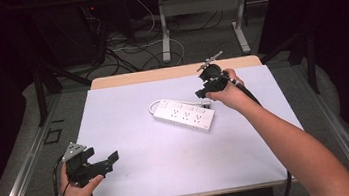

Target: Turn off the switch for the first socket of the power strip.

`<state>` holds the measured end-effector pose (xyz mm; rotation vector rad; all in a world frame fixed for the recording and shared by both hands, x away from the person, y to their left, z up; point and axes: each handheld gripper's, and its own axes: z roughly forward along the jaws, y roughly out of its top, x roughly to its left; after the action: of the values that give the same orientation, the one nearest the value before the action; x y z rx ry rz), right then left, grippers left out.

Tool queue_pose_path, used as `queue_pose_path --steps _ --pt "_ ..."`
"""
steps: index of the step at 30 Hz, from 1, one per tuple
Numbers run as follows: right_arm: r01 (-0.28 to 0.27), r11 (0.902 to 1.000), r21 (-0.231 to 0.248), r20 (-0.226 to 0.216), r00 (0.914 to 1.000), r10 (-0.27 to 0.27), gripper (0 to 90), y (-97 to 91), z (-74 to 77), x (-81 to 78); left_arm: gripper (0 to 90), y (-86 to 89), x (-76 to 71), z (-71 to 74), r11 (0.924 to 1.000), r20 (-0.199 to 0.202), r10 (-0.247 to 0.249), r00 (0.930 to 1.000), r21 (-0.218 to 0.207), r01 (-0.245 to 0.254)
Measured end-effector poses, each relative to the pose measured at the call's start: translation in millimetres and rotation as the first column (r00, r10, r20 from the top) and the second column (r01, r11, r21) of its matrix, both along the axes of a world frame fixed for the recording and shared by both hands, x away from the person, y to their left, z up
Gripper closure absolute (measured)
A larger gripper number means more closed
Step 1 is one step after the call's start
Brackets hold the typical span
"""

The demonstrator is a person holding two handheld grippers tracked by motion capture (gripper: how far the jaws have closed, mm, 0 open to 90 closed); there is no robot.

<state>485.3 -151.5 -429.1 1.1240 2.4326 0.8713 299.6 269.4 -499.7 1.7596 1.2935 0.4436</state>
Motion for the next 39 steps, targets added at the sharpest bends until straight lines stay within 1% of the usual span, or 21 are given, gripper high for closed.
queue_pose_path --steps 3,5,7,8,12,13,14,15,16,17,18,19,22,24,32,33,34,35,38,39 --pt "0.002 1.0000 0.003 -0.003 1.0000 -0.002 53.9 3.8 -1.5 3.2 2.9 0.1 0.1 -0.2 1.0000 -0.001 0.000 1.0000 -0.001 0.000" --pt "0.004 0.9999 0.014 -0.007 1.0000 -0.004 55.6 6.5 -2.7 4.9 2.9 0.0 0.2 -0.2 1.0000 0.000 0.000 1.0000 -0.001 0.000" --pt "-0.003 0.9999 0.012 -0.012 0.9999 0.003 57.2 8.4 -3.5 6.9 2.9 -0.1 0.3 -0.3 1.0000 -0.001 -0.001 1.0000 0.000 0.001" --pt "0.004 0.9999 0.015 -0.016 0.9999 -0.004 58.3 9.7 -4.3 7.6 2.9 -0.2 0.4 -0.4 1.0000 -0.001 -0.001 1.0000 -0.001 0.001" --pt "-0.002 0.9998 0.021 -0.027 0.9996 0.002 62.1 12.8 -7.6 10.9 2.9 0.1 0.6 -0.6 1.0000 -0.001 0.000 1.0000 -0.002 0.000" --pt "0.005 0.9998 0.017 -0.025 0.9997 -0.005 62.8 14.0 -8.6 11.9 2.9 0.4 0.6 -0.5 1.0000 -0.002 0.000 1.0000 -0.001 0.000" --pt "-0.006 0.9998 0.020 -0.017 0.9998 0.006 63.5 14.1 -9.8 13.0 2.9 0.6 0.7 -0.6 1.0000 -0.003 0.001 1.0000 -0.001 -0.001" --pt "0.000 0.9996 0.027 -0.021 0.9998 0.000 64.4 15.6 -10.6 13.6 2.9 0.6 0.8 -0.7 1.0000 -0.004 0.001 1.0000 -0.001 -0.001" --pt "-0.004 0.9997 0.024 -0.020 0.9998 0.004 65.4 15.9 -11.4 14.7 2.9 0.6 0.9 -0.8 1.0000 -0.004 0.001 1.0000 -0.002 -0.001" --pt "-0.012 0.9992 0.038 -0.034 0.9993 0.013 66.2 16.6 -12.2 15.6 2.9 0.6 1.0 -0.9 1.0000 -0.004 0.001 1.0000 -0.002 -0.001" --pt "-0.001 0.9996 0.027 -0.030 0.9996 0.001 66.8 17.5 -12.8 16.3 2.9 0.5 1.1 -1.0 1.0000 -0.005 0.000 1.0000 -0.002 0.000" --pt "-0.011 0.9997 0.023 -0.039 0.9992 0.012 67.4 17.8 -12.8 16.8 2.9 0.5 1.2 -1.0 1.0000 -0.007 -0.001 1.0000 -0.001 0.001" --pt "-0.004 0.9996 0.026 -0.030 0.9995 0.005 70.6 21.0 -15.9 19.4 3.0 0.2 1.5 -1.3 1.0000 -0.007 -0.002 1.0000 -0.003 0.002" --pt "-0.011 0.9998 0.015 -0.032 0.9994 0.011 72.0 21.9 -15.9 20.1 3.0 0.2 1.6 -1.6 1.0000 -0.009 -0.002 1.0000 -0.004 0.002" --pt "-0.004 0.9997 0.022 -0.035 0.9994 0.005 77.9 25.9 -20.5 25.5 3.0 0.4 2.0 -2.0 1.0000 -0.011 -0.003 0.9999 -0.003 0.003" --pt "0.004 0.9996 0.027 -0.038 0.9993 -0.003 78.5 27.0 -21.4 26.1 3.0 0.4 2.0 -2.1 1.0000 -0.012 -0.003 0.9999 -0.003 0.003" --pt "-0.003 0.9998 0.021 -0.035 0.9994 0.004 79.2 26.8 -21.8 26.8 3.0 0.4 2.0 -2.3 1.0000 -0.012 -0.001 0.9999 -0.003 0.001" --pt "-0.006 0.9996 0.027 -0.043 0.9990 0.007 79.7 27.3 -22.5 27.5 3.0 0.3 2.1 -2.4 1.0000 -0.012 -0.001 0.9999 -0.003 0.001" --pt "-0.008 0.9998 0.021 -0.045 0.9990 0.009 81.0 29.2 -24.5 28.8 3.0 0.5 2.3 -2.6 1.0000 -0.013 -0.001 0.9999 -0.001 0.001" --pt "-0.008 0.9997 0.023 -0.036 0.9993 0.009 81.8 30.3 -25.8 29.4 3.0 0.6 2.4 -2.6 1.0000 -0.013 -0.001 0.9999 -0.002 0.001"
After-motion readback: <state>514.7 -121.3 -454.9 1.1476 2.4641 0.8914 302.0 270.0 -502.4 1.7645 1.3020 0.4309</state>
